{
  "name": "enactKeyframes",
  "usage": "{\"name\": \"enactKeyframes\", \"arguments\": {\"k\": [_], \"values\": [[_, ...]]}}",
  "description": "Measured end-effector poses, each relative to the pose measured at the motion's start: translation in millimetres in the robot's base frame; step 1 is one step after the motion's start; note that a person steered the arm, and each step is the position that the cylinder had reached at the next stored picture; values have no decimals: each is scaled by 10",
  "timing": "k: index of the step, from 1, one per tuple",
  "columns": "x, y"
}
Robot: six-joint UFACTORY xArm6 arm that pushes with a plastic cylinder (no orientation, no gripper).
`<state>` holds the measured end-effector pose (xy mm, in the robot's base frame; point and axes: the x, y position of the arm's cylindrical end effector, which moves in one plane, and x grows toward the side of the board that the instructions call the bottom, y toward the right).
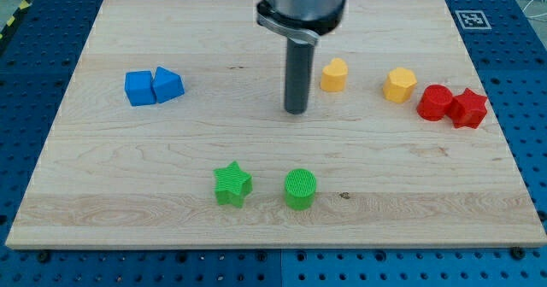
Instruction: Move the yellow hexagon closer to the yellow heart
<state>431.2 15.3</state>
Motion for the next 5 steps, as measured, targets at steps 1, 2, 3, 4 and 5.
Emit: {"name": "enactKeyframes", "arguments": {"k": [1, 2, 3, 4, 5], "values": [[-266, -239], [-596, -310], [-865, -86], [-1053, 348], [-1169, 965]]}}
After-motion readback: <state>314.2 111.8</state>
